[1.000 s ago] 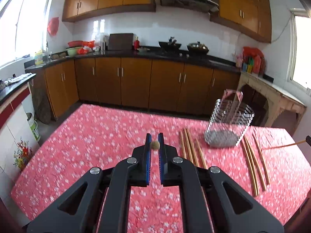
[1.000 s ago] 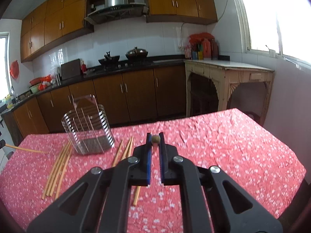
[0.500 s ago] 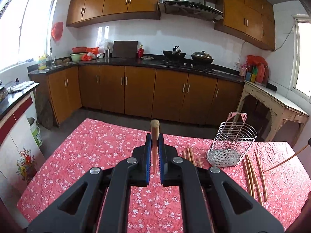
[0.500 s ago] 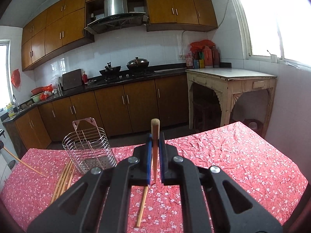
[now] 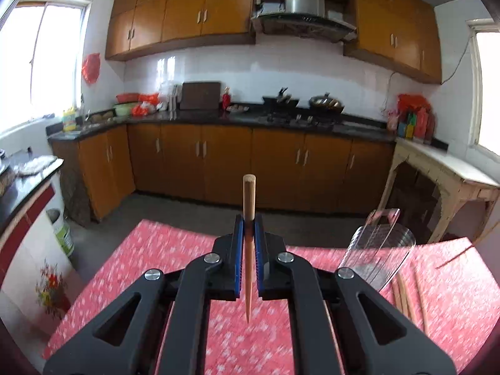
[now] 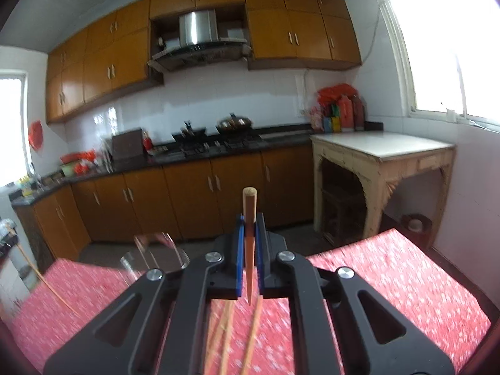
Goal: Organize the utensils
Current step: 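Lift the chopsticks upright and carry both tools to the wire utensil holder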
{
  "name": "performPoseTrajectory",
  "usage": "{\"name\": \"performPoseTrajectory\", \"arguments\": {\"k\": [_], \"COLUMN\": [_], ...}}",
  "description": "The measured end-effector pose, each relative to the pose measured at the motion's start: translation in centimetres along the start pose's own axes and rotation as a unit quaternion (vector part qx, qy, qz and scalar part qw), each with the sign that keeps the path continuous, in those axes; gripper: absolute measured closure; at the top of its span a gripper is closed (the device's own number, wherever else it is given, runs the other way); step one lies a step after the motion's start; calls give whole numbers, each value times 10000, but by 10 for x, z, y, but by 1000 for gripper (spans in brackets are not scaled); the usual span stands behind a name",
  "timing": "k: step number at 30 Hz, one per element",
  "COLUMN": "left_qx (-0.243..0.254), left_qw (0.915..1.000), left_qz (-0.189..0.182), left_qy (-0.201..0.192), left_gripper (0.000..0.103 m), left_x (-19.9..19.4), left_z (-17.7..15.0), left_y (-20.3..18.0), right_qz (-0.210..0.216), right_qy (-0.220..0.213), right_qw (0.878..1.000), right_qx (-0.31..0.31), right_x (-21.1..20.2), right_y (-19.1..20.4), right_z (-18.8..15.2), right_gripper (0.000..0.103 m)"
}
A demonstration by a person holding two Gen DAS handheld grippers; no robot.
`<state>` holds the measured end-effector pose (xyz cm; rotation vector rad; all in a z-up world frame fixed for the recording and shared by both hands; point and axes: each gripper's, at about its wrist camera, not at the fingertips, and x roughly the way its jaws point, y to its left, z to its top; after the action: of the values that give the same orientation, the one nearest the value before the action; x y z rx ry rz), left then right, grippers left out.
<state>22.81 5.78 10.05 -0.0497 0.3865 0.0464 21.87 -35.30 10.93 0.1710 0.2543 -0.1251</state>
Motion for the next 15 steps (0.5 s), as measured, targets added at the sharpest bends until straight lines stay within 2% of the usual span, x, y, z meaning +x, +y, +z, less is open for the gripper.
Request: {"name": "performPoseTrajectory", "arguments": {"k": [5, 8, 11, 15], "left_qx": [-67, -124, -118, -241], "left_qw": [9976, 9945, 9919, 9908], "left_qz": [-477, -733, -923, -1129], "left_qy": [-499, -736, -867, -699], "left_gripper": [96, 96, 96, 96], "left_x": [-19, -28, -27, -5], "left_z": [59, 82, 90, 83], "left_y": [-37, -62, -84, -103], "right_qz": [773, 1034, 1176, 1308], "right_qy": [-179, -123, 33, 274], "right_qw": [9964, 9942, 9930, 9910], "right_qx": [312, 268, 116, 67], "right_x": [7, 26, 47, 73], "right_y": [17, 34, 49, 63], "right_z": [60, 77, 76, 62], "right_gripper": [95, 95, 95, 95]}}
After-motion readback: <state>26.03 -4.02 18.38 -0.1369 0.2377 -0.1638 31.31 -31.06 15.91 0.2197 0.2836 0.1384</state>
